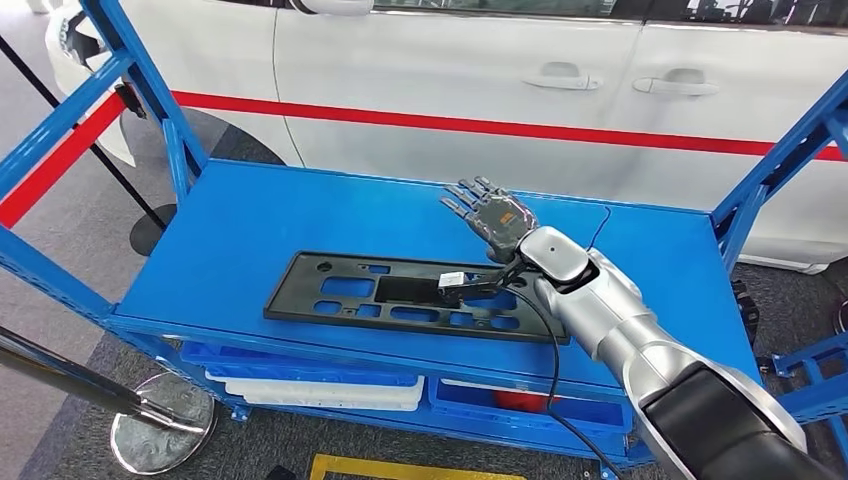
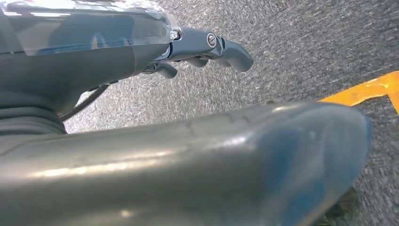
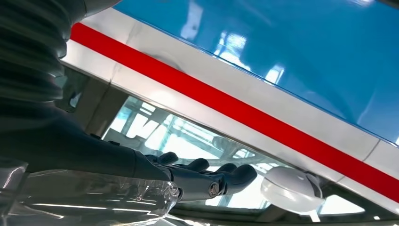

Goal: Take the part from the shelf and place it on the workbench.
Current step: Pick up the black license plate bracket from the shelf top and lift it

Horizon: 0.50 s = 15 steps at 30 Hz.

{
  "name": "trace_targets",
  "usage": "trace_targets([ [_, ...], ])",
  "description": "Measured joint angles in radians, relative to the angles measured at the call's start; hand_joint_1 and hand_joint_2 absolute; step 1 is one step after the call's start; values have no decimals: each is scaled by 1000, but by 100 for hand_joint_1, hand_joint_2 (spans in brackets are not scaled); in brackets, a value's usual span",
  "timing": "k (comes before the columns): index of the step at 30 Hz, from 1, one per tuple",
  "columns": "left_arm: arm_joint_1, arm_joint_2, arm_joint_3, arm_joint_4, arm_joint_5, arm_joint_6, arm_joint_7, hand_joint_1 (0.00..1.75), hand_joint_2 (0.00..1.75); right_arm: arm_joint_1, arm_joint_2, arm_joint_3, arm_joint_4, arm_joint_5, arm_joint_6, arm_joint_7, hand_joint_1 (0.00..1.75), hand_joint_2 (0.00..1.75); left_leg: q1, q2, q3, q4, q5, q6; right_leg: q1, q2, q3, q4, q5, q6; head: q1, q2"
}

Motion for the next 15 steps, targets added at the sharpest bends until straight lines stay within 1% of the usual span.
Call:
trace_targets([
  [1, -1, 0, 0, 0, 0, 0, 0, 0, 0, -1, -1, -1, -1, 0, 0, 0, 0, 175, 0, 1, -10, 24, -18, -5, -2, -2, 2, -4, 2, -6, 0, 0],
  [2, -1, 0, 0, 0, 0, 0, 0, 0, 0, -1, -3, -1, -2, 0, 0, 0, 0, 175, 1, 3, -30, 70, -46, -9, -3, -4, 3, -9, 4, -12, 0, 0],
  [3, -1, 0, 0, 0, 0, 0, 0, 0, 0, -1, -6, -1, -2, 0, 0, 0, 0, 175, 1, 4, -59, 134, -81, -12, -1, -5, 4, -10, 4, -15, 0, 0],
  [4, -1, 0, 0, 0, 0, 0, 0, 0, 0, 0, -8, -1, -2, 0, 0, -1, 0, 131, 1, 4, -93, 205, -113, -15, 0, -5, 3, -9, 3, -18, 0, 0],
  [5, 1, 0, 0, 0, 0, 0, 0, 0, 0, 1, -9, -1, -2, 0, 0, -1, 0, 87, 1, 5, -120, 261, -133, -16, 2, -6, 3, -8, 3, -18, 0, 0],
  [6, 2, 0, 1, 0, 0, 0, 1, 0, 0, 3, -9, -1, -2, -1, -1, -2, 0, 44, 1, 5, -133, 285, -133, -17, 3, -6, 3, -6, 3, -19, 0, 0],
  [7, 3, 0, 1, 0, 1, 0, 2, 0, 0, 5, -9, -1, -2, -2, -3, -3, 0, 0, 1, 5, -126, 268, -114, -17, 4, -5, 3, -4, 3, -19, 0, 0],
  [8, 3, 0, 2, 0, 1, 0, 3, 0, 0, 5, -9, -2, -3, -4, -6, -4, 0, 0, 1, 5, -101, 214, -81, -15, 5, -5, 3, -1, 3, -18, 0, 0],
  [9, 3, 0, 3, 0, 2, 0, 4, 0, 0, 6, -9, -2, -3, -5, -9, -5, 0, 0, 1, 2, -66, 142, -45, -11, 5, -4, 2, 1, 1, -16, 0, 0],
  [10, 2, 0, 4, 0, 2, 0, 4, 0, 0, 5, -9, -3, -3, -7, -14, -6, 0, 0, 0, 0, -37, 77, -18, -7, 7, -3, 1, 6, -1, -13, 0, 0],
  [11, 2, 0, 5, 0, 2, 0, 5, 0, 0, 5, -9, -3, -4, -7, -18, -6, 0, 0, -1, -3, -18, 33, -2, -2, 8, -1, -1, 9, -2, -9, 0, 0],
  [12, 3, 0, 6, 0, 1, 0, 5, 0, 0, 5, -9, -4, -4, -8, -24, -5, 0, 0, -3, -5, -10, 12, 4, 4, 9, 0, -3, 11, -2, -4, 0, 0],
  [13, 4, 0, 6, 0, -1, 0, 4, 0, 0, 6, -9, -4, -6, -11, -31, -5, 0, 0, -5, -6, -11, 9, 5, 10, 9, 2, -5, 11, -1, 2, 0, 0],
  [15, 4, 0, 7, 0, -7, 1, 0, 0, 0, 8, -9, -10, -15, -29, -55, -13, 0, 0, -4, -5, -10, 2, 13, 25, 7, 2, -9, 13, -4, 13, 0, 0],
])
